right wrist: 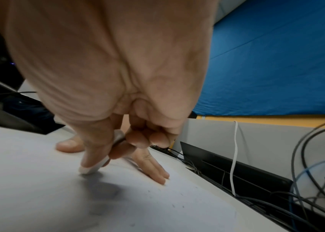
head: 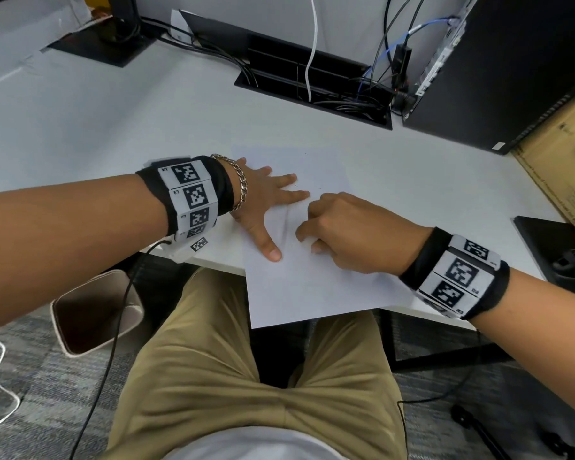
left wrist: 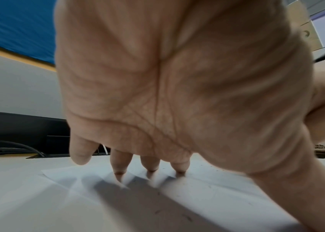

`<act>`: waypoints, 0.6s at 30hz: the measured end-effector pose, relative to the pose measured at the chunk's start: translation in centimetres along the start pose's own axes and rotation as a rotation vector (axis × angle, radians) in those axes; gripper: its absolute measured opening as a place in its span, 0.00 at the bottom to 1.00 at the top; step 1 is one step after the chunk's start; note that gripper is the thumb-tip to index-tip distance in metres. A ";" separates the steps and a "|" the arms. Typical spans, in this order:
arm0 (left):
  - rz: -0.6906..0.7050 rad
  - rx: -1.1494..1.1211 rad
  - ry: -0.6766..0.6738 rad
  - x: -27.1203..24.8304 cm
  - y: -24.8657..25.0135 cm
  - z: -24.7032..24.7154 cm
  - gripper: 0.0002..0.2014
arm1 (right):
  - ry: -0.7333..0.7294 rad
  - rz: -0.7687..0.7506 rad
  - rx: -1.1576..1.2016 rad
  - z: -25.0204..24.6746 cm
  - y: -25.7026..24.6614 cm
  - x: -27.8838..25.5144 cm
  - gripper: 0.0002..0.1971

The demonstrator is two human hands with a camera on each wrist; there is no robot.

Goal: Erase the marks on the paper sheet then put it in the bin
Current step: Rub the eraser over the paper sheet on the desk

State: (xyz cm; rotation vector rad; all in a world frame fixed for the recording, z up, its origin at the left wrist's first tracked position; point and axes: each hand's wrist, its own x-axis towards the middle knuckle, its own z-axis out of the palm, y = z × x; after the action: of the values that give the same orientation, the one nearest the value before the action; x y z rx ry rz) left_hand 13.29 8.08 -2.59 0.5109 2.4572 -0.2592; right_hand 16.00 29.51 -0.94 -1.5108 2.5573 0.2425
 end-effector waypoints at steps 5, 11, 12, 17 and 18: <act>0.017 -0.014 0.001 0.1 -0.2 0.0 0.69 | 0.097 0.070 0.045 -0.1 0.7 1.4 0.13; 0.001 -0.006 0.000 0.3 -0.1 0.2 0.70 | 0.035 0.021 0.071 0.5 0.5 -0.1 0.12; 0.002 -0.005 0.002 0.3 -0.2 0.2 0.70 | 0.041 0.020 0.069 0.4 0.7 0.0 0.13; 0.006 -0.009 -0.002 0.2 -0.1 0.1 0.69 | 0.109 0.109 0.121 0.5 1.3 0.7 0.12; 0.004 -0.008 -0.002 0.2 -0.1 0.1 0.69 | 0.110 0.108 0.121 0.8 1.1 0.4 0.12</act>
State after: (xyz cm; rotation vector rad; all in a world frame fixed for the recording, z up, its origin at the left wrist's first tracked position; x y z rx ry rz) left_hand 13.13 8.00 -2.75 0.5118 2.4542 -0.2478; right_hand 14.88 29.90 -1.72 -1.3815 2.6881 0.0174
